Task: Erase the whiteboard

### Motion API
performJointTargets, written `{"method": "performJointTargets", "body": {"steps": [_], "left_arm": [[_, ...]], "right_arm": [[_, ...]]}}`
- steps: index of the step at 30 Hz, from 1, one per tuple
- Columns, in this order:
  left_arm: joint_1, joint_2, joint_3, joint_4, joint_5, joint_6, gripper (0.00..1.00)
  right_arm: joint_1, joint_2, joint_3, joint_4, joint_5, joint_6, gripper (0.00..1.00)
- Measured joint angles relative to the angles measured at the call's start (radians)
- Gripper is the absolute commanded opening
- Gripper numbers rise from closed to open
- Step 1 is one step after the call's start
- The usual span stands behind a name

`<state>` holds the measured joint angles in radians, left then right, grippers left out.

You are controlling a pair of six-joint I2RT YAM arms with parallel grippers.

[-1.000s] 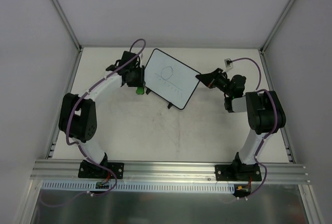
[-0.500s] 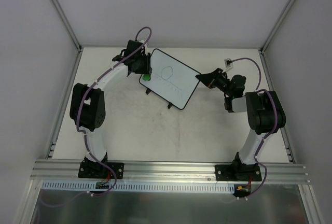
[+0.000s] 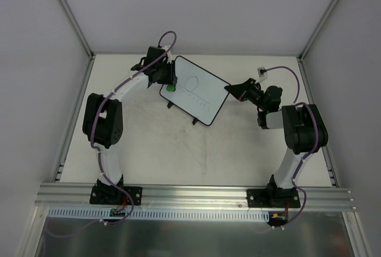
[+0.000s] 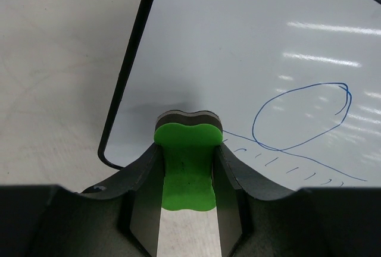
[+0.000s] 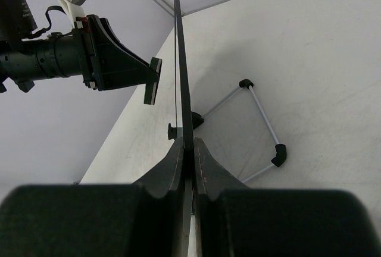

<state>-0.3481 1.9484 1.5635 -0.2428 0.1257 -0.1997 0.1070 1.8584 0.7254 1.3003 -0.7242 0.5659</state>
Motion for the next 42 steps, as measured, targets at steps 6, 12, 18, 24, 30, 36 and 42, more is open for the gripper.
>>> {"method": "performJointTargets", "body": {"steps": [6, 12, 18, 24, 30, 36, 42], "left_arm": [[0.000, 0.016, 0.005, 0.023, 0.002, 0.003, 0.00], [0.000, 0.053, 0.014, 0.033, 0.001, 0.005, 0.00], [0.000, 0.062, 0.009, 0.070, 0.002, 0.008, 0.00], [0.000, 0.062, -0.021, 0.126, 0.006, 0.008, 0.00], [0.000, 0.053, -0.066, 0.190, 0.010, 0.007, 0.00], [0.001, 0.031, -0.124, 0.253, 0.022, 0.005, 0.00], [-0.006, -0.017, -0.247, 0.293, 0.025, -0.003, 0.00]], "right_arm": [[0.000, 0.000, 0.000, 0.001, -0.001, 0.000, 0.00], [0.000, 0.000, 0.000, 0.002, -0.003, 0.000, 0.00], [0.000, 0.000, 0.000, 0.002, -0.002, -0.001, 0.00], [0.000, 0.000, 0.000, 0.000, -0.001, 0.000, 0.00], [0.000, 0.000, 0.000, -0.003, 0.001, 0.003, 0.00], [0.000, 0.000, 0.000, -0.003, 0.000, 0.003, 0.00], [0.000, 0.000, 0.000, -0.003, 0.000, 0.002, 0.00]]}}
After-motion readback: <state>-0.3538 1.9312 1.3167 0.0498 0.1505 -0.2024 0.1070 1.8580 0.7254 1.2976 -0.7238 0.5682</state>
